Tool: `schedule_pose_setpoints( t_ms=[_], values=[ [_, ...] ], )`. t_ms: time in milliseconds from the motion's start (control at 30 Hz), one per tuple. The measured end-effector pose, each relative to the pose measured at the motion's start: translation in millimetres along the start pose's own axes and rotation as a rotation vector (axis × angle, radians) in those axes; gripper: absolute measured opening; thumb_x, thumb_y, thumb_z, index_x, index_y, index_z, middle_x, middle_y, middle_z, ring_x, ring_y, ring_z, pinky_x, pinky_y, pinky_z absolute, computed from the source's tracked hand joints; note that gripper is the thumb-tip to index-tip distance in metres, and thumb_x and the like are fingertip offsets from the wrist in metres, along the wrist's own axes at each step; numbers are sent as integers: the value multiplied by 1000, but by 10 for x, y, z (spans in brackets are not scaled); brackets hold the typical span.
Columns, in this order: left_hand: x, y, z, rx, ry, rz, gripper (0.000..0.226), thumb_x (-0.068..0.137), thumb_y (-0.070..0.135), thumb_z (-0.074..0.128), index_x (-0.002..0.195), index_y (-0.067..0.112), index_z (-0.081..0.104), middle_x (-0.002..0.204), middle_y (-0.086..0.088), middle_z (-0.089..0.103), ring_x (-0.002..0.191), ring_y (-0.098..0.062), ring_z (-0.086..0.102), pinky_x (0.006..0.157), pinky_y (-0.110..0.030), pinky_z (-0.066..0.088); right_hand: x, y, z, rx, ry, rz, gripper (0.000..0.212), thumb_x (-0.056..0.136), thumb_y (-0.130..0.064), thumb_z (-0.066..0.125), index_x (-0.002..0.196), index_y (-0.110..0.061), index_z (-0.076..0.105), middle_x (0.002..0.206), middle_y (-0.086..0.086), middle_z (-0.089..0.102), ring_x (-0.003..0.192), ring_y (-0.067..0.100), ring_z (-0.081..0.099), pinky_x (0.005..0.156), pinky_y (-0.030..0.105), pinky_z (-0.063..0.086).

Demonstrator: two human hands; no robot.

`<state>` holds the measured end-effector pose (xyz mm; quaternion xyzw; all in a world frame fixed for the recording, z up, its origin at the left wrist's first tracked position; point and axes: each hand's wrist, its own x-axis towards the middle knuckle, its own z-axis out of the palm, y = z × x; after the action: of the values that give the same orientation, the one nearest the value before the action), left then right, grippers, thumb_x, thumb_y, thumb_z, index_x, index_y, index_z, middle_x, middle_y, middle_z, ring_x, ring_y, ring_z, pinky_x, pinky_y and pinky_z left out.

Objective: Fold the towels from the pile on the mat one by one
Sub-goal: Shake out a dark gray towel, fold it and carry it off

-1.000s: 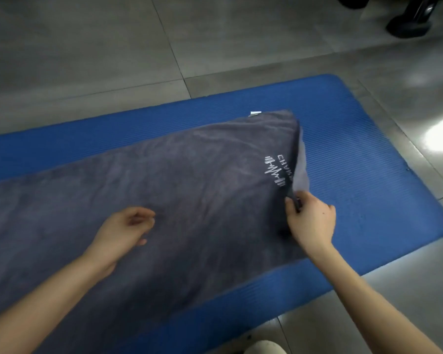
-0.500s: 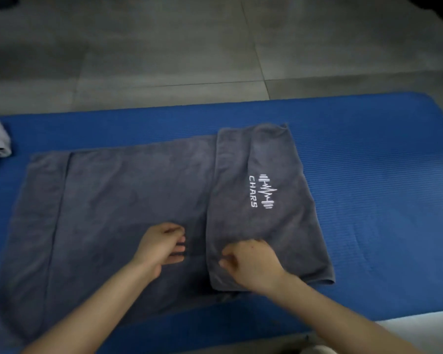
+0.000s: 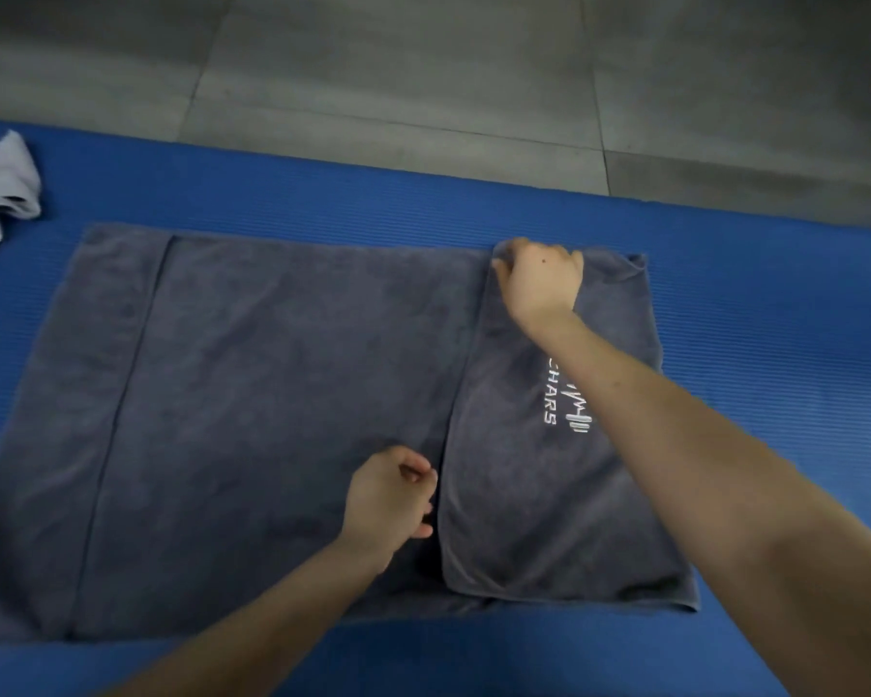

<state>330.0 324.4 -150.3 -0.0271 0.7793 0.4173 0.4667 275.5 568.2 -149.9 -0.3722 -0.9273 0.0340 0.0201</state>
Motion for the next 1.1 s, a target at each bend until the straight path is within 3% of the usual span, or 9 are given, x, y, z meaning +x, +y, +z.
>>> schedule_pose_setpoints(
  t_ms=[133,267,367,567,733,967,1100],
  values=[
    [4,6,62,28,-13,2,4,88,14,62,92,15,60,87,-4,65,73,-16,67,49,-22,53,183,-94,190,-91,-31,-17,34,93,-41,50,100,-9,58,96,12,66,97,31,57,93,40,32],
    [-22,-13,118,127,-28,55,14,84,16,68,80,23,56,80,0,67,63,-9,63,44,-15,48,229,-82,275,-85,0,17,19,91,-19,49,97,-5,60,97,16,66,97,32,57,92,40,32],
    [-44,-16,139,174,-48,87,15,83,16,69,79,23,57,77,1,67,59,-7,61,45,-16,49,195,-1,241,-32,49,76,21,89,-10,43,96,-3,62,97,18,67,95,32,58,89,37,32],
    [-266,143,49,86,-121,120,6,84,16,67,87,19,63,82,3,69,65,-9,64,43,-11,40,100,88,-263,169,174,233,27,91,-23,46,107,-15,66,107,11,68,105,32,58,90,35,36],
    [-660,353,-292,23,-152,221,4,83,12,67,86,13,64,81,-3,71,65,-15,65,40,-13,37,29,-96,-982,270,224,209,29,91,-35,49,103,-18,69,104,11,70,103,34,60,82,34,45],
    [-1163,620,-1293,-8,-45,305,5,81,5,68,79,7,64,63,0,63,42,2,53,37,-7,34,57,-928,-1737,428,182,97,31,85,-41,60,94,-14,73,99,14,69,100,30,63,76,30,46],
    [-1381,501,-1910,-90,68,303,10,81,12,69,73,12,63,53,9,56,42,4,49,39,-9,34,186,-1635,-1946,498,178,79,33,77,-45,64,92,-17,73,98,8,71,96,28,66,76,32,49]
  ],
)
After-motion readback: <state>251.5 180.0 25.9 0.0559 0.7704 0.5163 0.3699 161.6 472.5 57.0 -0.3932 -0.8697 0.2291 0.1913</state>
